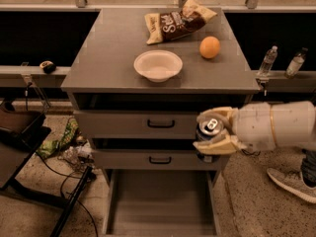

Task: Pick pepsi can from bottom drawer and place on counter

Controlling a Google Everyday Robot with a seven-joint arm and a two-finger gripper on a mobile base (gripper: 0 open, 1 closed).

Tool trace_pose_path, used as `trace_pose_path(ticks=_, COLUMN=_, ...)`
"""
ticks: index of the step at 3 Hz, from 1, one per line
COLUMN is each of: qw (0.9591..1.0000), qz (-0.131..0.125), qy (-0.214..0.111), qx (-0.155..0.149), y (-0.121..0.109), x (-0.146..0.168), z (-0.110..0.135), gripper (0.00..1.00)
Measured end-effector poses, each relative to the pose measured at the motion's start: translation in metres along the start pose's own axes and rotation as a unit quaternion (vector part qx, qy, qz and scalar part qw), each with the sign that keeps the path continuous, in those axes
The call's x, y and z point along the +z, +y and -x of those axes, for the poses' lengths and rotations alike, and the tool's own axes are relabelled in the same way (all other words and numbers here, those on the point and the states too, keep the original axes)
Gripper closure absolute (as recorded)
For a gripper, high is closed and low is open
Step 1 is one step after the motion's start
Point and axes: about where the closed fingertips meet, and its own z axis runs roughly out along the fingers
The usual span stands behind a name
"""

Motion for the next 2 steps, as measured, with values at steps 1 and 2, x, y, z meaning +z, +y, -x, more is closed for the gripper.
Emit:
trace_pose_path(ticks=1, qw=0.9997, qz=-0.008, qy=0.002, qx=-0.023, y=-0.047, x=-0.014, z=0.072, gripper=1.0)
trace_pose_path(ticks=2, qw=0.9996, qz=-0.02, qy=0.009, qx=-0.018, y=-0.097, x=-0.021, z=0.132, gripper=1.0)
